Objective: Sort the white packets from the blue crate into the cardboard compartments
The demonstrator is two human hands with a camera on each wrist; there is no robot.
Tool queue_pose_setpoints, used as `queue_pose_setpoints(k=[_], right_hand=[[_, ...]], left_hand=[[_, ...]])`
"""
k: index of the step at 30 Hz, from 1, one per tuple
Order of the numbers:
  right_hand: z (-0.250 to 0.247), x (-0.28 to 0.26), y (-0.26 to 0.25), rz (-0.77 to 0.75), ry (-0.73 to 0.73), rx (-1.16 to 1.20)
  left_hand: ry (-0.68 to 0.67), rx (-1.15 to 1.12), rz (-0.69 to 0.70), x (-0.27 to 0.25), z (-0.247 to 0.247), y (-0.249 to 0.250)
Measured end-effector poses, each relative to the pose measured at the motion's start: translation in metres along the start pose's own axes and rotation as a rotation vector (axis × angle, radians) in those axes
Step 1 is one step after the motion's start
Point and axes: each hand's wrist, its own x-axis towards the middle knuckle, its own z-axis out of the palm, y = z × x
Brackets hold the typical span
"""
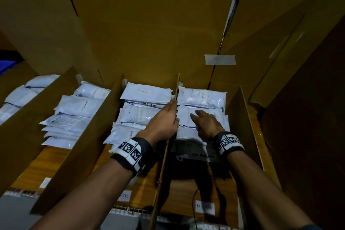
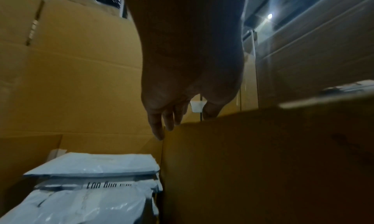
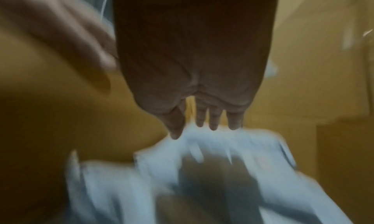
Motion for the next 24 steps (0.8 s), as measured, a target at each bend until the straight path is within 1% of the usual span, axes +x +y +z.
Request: queue_pose_setpoints(k=[2,4,6,9,11,13,15,17,20,24], right_hand=[[-0.022,-0.012,-0.009,0.001,0.068,0.091],[-0.052,-0.033,-0.022,0.033,0.211,0.222],[-0.083,-0.06,-0.04,0.027,0.323,0.328],[-0.118,-0.102,-0.074,-0.035,0.389,0.409],[-0.13,-0.125,-0.105,-0.073,0.393,0.463],[-0.136,-0.144,-0.145,-0.133,0.364,0.493],[-0.133,-0.157,-0.185,-0.233,0.334,0.477],[-0.127,-0.166,-0.225,-0.28,0.308,0.471],[-0.117,-0.164,-0.291,-0.276,0.253,0.5],[-0.106,-0.145,-0.385,-0.308,0.22,0.496]], left_hand=[[0.031,-0.043,-0.016,-0.01,-0.011,0.005],[0.095,-0.064,-0.026,-0.029,-0.026,0.007],[0.147,-0.078,-0.027,-0.057,-0.043,0.003],[0.191,-0.105,-0.041,-0.11,-0.067,-0.014],[0.195,-0.096,-0.069,-0.15,-0.082,-0.031],[0.238,-0.062,-0.1,-0.192,-0.095,-0.052],[0.273,-0.049,-0.148,-0.232,-0.108,-0.075],[0.275,-0.04,-0.186,-0.268,-0.121,-0.103],[0.302,-0.029,-0.214,-0.32,-0.14,-0.152],[0.328,-0.063,-0.276,-0.385,-0.164,-0.215]])
